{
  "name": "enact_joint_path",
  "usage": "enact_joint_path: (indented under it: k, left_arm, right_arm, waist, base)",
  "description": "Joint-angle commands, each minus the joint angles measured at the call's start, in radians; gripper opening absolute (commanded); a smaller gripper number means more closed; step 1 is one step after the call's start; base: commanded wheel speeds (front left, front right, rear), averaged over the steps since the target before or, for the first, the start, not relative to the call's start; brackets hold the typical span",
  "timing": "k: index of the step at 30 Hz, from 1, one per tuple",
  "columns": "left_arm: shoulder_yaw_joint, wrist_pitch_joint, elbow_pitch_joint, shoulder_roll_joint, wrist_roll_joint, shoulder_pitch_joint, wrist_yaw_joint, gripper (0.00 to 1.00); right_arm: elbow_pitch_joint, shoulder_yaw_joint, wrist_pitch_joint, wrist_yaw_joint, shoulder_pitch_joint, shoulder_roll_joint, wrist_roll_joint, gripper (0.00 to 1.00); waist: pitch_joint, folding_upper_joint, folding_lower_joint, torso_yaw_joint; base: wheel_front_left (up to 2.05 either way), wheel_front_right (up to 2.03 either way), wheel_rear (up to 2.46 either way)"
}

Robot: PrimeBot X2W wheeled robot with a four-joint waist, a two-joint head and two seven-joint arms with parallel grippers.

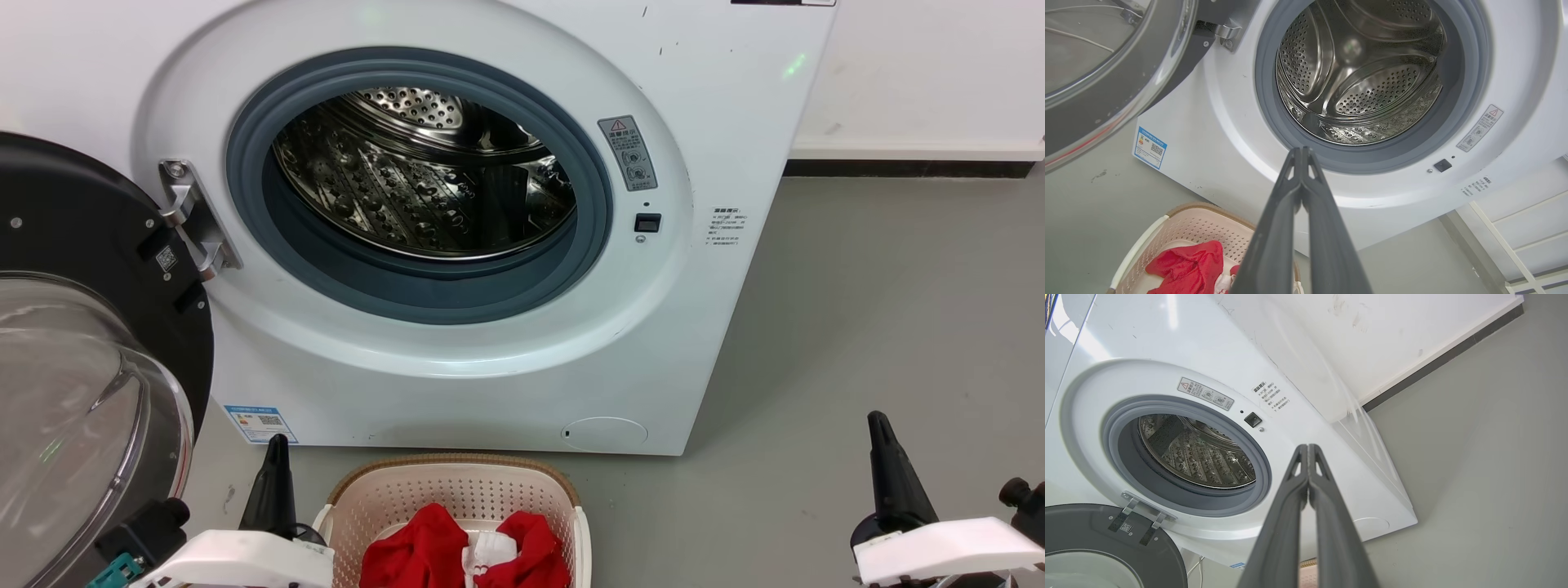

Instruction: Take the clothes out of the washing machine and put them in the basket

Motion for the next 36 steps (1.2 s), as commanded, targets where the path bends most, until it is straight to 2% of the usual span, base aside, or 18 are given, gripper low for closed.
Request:
enact_joint_path:
  k: [1, 14, 15, 36]
  left_arm:
    - [0.007, 0.008, -0.004, 0.001, -0.042, -0.026, -0.007, 0.00]
    - [0.019, 0.050, 0.019, 0.000, -0.222, -0.053, -0.022, 0.00]
    - [0.022, 0.060, 0.023, 0.000, -0.261, -0.058, -0.026, 0.00]
    - [0.038, 0.117, 0.055, -0.001, -0.501, -0.093, -0.044, 0.00]
  right_arm:
    - [-0.003, -0.001, 0.008, 0.000, -0.029, -0.010, 0.045, 0.00]
    - [0.018, -0.006, 0.048, 0.000, -0.055, -0.013, 0.226, 0.00]
    - [0.022, -0.007, 0.057, 0.000, -0.059, -0.013, 0.264, 0.00]
    - [0.051, -0.017, 0.115, 0.000, -0.094, -0.013, 0.501, 0.00]
  waist:
    - [0.000, 0.0000, 0.0000, 0.000]
    - [-0.001, 0.0000, 0.0000, -0.002]
    - [-0.001, 0.0000, 0.0000, -0.003]
    - [-0.002, 0.0000, 0.0000, -0.006]
  base:
    - [0.00, 0.00, 0.00]
    - [0.00, 0.00, 0.00]
    - [0.00, 0.00, 0.00]
    - [0.00, 0.00, 0.00]
